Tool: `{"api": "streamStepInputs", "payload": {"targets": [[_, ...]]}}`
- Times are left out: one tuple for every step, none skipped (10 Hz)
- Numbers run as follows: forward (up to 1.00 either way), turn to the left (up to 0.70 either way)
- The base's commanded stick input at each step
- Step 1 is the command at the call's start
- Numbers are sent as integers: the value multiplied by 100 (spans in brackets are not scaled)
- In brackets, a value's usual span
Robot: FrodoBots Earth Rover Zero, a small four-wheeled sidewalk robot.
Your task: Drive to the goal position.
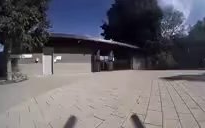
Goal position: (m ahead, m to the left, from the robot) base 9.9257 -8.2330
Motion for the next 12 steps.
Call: {"api": "streamStepInputs", "payload": {"targets": [[100,0],[100,0],[100,0],[100,0],[100,0],[100,0],[100,0],[100,0],[100,0],[100,0],[100,0],[100,0]]}}
